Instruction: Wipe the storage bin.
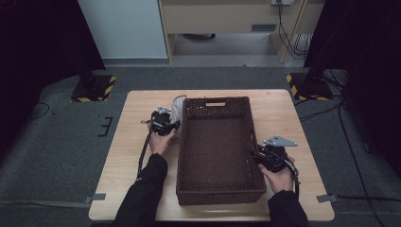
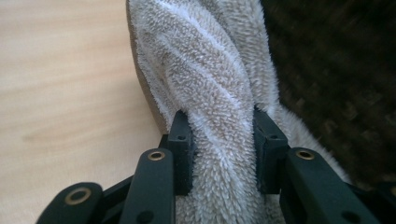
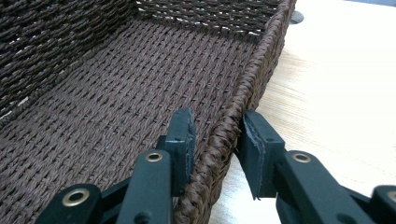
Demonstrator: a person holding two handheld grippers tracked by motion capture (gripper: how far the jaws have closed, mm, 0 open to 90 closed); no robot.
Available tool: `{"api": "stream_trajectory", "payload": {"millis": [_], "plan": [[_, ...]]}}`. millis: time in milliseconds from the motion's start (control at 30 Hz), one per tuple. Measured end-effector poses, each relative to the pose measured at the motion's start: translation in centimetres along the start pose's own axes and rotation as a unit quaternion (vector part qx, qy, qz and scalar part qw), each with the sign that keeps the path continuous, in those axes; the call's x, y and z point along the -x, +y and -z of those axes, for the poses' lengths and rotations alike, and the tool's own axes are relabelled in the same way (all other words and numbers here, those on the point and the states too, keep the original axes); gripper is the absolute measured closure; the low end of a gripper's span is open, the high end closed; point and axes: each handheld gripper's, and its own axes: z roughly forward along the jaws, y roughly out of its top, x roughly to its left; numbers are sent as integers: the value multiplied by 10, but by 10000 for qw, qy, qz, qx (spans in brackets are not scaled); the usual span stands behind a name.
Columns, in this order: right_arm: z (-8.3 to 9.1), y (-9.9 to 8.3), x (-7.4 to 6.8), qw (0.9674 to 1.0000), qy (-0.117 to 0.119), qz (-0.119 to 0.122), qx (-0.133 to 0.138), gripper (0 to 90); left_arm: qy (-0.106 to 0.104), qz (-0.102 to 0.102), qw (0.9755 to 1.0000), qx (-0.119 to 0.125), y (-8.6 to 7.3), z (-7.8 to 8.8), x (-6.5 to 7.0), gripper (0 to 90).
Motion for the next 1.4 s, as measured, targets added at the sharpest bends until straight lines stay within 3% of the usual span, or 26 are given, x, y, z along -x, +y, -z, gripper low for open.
{"api": "stream_trajectory", "payload": {"millis": [100, 200, 367, 433, 533, 633, 800, 867, 1000, 1167, 1333, 1400], "plan": [[0, 0, 0, 10000, 5, 5, -1, 664, 91, -96, 9998, -154, -3, -3, 0, 649], [0, 0, 0, 10000, -1, -4, -1, 664, 58, -65, 9999, -93, -2, 3, -1, 649], [0, 0, 0, 10000, 0, -16, 4, 664, -309, 206, 9980, 519, 5, 36, -12, 651], [0, 0, 0, 10000, -3, -10, 9, 664, -521, 209, 9948, 847, 10, 57, -14, 651], [0, 0, 0, 10000, -3, -9, 6, 664, -664, 167, 9918, 1080, 14, 80, -11, 652], [0, 0, 0, 10000, -3, -9, 6, 664, -722, -89, 9913, 1100, 14, 96, -3, 652], [0, 0, 0, 10000, -8, -4, 17, 664, -773, -490, 9917, 900, 4, 92, 14, 652], [0, 0, 0, 10000, -8, -20, 19, 664, -669, -582, 9926, 829, 1, 85, 18, 652], [0, 0, 0, 10000, -10, -17, 20, 664, -591, -535, 9947, 657, -5, 73, 18, 654], [0, 0, 0, 10000, -5, 9, 15, 664, -464, -570, 9969, 275, -17, 55, 18, 654], [0, 0, 0, 10000, -14, 0, 33, 663, -270, -655, 9975, -30, -28, 43, 17, 655], [0, -1, 0, 10000, -14, -14, 34, 663, -270, -632, 9976, -46, -29, 44, 17, 654]]}}
